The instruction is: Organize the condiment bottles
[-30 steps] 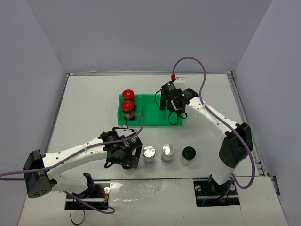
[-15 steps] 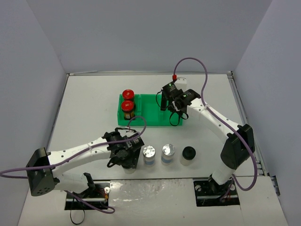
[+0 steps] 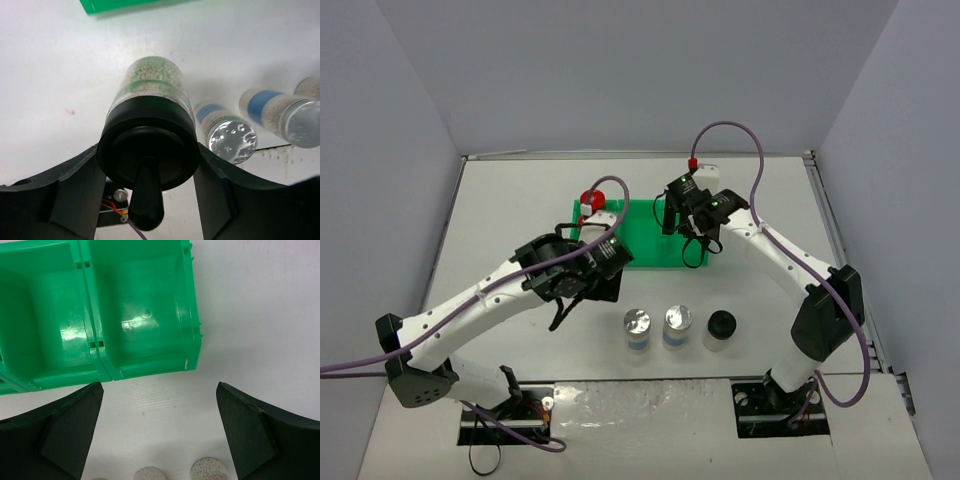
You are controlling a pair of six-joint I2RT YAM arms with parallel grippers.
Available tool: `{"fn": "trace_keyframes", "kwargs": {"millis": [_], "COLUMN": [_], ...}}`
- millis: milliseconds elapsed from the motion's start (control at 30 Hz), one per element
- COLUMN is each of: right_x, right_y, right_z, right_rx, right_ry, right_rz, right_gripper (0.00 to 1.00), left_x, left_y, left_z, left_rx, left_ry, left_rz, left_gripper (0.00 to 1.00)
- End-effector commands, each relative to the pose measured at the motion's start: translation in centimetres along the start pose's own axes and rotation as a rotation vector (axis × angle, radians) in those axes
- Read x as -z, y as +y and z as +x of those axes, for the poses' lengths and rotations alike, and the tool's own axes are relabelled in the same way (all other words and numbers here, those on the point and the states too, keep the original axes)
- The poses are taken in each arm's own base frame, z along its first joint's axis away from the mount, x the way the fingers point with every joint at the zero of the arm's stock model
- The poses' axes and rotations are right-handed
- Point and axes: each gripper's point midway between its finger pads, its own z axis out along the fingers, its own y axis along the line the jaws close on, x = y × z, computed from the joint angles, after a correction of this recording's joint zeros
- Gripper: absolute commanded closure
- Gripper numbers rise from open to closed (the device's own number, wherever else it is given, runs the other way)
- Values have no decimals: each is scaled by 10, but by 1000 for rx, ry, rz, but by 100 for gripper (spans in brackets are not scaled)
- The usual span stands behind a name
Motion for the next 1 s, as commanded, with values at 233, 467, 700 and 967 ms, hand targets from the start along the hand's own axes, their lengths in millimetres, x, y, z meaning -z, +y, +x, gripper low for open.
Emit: {"fn": "trace_keyframes", "kwargs": {"millis": [233, 467, 700, 967], "right_x": [33, 29, 34, 35], "right_y": [-47, -80, -95, -102], "right_z": [-57, -65, -59, -50], "right_rx": [-165, -222, -246, -248], "right_ry": [-162, -163, -163, -150], "right_rz": [45, 89, 98, 96], "right_gripper": [6, 6, 5, 6], "left_x": [-25, -73, -108, -157], "left_y": [17, -22, -45, -55], "left_z": [-140, -195, -221, -209], "left_rx": [-15, -65, -67, -66], "left_ry": [-199, -211, -200, -133], "left_rz": [-61, -23, 16, 43], "left_gripper": [100, 100, 100, 100]}}
